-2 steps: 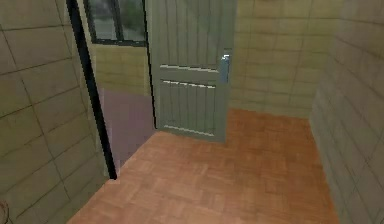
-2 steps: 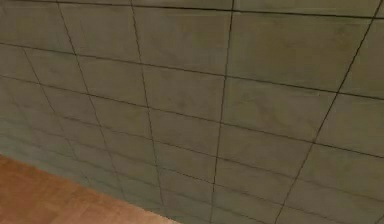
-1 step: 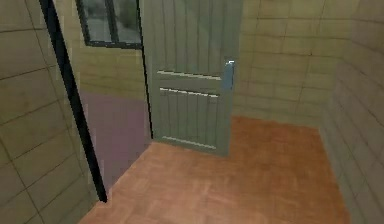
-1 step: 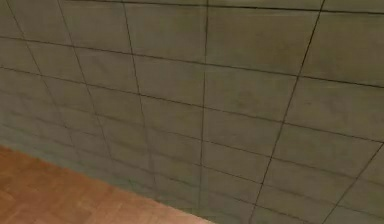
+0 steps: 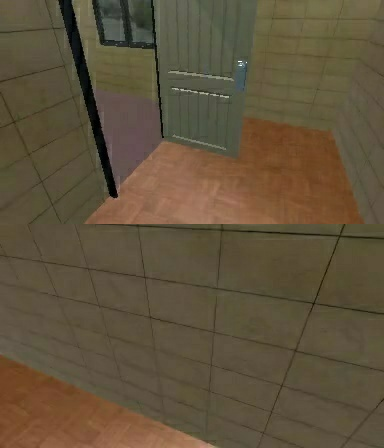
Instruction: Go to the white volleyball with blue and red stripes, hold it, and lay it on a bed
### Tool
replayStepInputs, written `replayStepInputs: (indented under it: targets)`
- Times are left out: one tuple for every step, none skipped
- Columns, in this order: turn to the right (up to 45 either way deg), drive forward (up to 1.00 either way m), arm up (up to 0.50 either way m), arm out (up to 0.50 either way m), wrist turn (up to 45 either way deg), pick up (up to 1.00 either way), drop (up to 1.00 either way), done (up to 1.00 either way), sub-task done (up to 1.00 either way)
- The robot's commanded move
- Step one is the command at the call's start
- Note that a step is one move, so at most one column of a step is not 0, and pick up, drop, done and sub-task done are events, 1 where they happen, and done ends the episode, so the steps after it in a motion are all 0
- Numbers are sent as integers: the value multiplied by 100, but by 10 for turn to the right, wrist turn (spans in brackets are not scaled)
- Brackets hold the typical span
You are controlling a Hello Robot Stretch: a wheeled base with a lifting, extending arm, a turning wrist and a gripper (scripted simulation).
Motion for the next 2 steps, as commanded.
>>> replayStepInputs:
  targets:
    - [0,100,0,0,0,0,0,0,0]
    - [0,15,0,0,0,0,0,0,0]
